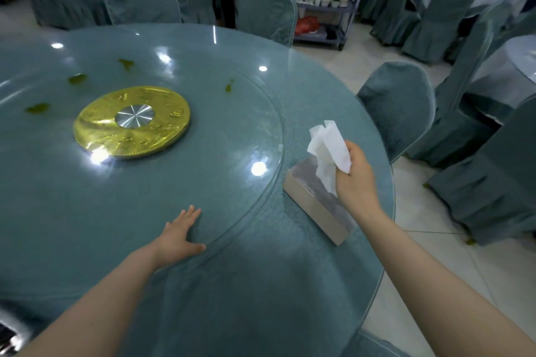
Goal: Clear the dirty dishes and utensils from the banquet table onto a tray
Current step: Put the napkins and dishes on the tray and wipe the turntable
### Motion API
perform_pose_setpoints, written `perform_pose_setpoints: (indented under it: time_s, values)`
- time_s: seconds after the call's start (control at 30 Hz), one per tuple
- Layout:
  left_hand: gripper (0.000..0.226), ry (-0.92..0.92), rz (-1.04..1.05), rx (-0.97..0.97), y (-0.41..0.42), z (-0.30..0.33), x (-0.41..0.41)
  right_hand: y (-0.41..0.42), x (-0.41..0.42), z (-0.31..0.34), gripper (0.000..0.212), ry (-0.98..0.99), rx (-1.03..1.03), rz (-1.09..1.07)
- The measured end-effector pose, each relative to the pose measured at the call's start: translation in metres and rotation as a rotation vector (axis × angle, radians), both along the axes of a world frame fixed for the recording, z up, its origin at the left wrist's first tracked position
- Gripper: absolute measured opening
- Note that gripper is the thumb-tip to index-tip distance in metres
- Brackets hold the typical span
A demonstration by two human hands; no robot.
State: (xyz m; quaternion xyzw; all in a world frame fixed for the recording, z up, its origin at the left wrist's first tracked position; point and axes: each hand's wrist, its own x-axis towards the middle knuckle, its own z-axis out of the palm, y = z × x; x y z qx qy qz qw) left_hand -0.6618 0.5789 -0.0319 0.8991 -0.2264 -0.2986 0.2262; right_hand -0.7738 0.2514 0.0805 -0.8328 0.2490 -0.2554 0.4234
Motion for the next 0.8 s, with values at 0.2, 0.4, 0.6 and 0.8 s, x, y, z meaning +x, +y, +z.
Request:
perform_pose_setpoints:
  time_s: [0.2, 0.4, 0.6, 0.8]
  values:
    - [0.087, 0.007, 0.005, 0.022, 0.024, 0.001, -0.003, 0.043, 0.024, -0.018, 0.053, 0.108, 0.008, 0.167]
    - [0.079, 0.021, 0.065, 0.001, 0.06, 0.002, -0.003, 0.087, 0.059, -0.032, 0.052, 0.185, 0.041, 0.261]
    - [0.064, 0.098, 0.236, -0.072, 0.104, 0.009, 0.0, 0.13, 0.089, -0.042, 0.054, 0.163, 0.247, 0.404]
    - [0.053, 0.066, 0.315, -0.075, 0.148, 0.013, 0.012, 0.145, 0.103, -0.063, 0.049, 0.142, 0.618, 0.372]
